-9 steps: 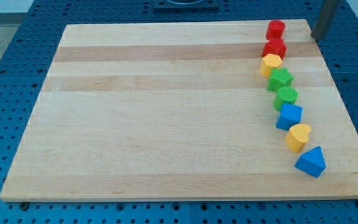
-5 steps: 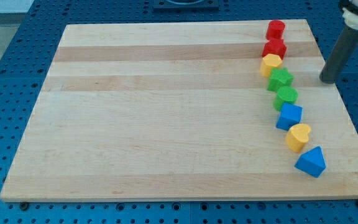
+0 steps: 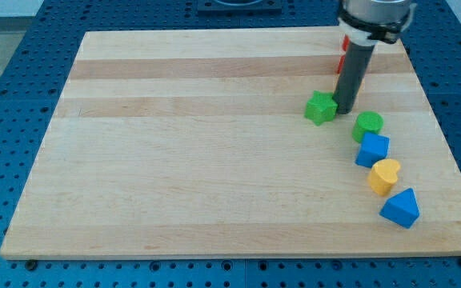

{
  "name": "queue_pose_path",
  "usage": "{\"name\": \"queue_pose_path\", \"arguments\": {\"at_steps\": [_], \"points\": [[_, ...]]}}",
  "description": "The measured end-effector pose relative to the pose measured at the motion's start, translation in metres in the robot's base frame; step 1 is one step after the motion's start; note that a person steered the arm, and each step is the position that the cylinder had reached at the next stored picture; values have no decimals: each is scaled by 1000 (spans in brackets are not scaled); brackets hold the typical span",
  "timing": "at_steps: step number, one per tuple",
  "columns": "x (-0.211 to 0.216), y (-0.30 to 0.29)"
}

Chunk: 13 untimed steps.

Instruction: Drag green star towards top left of the board

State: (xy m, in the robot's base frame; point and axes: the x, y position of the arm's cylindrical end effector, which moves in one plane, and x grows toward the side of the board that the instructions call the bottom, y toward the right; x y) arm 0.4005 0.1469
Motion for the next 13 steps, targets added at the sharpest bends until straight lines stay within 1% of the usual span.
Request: {"name": "queue_pose_path", "arguments": {"at_steps": [2, 4, 5, 8, 10, 11, 13], "points": [[29, -44], [30, -107], [29, -112], [-22, -112], [-67, -113], [-74, -129], [-74, -187]]}}
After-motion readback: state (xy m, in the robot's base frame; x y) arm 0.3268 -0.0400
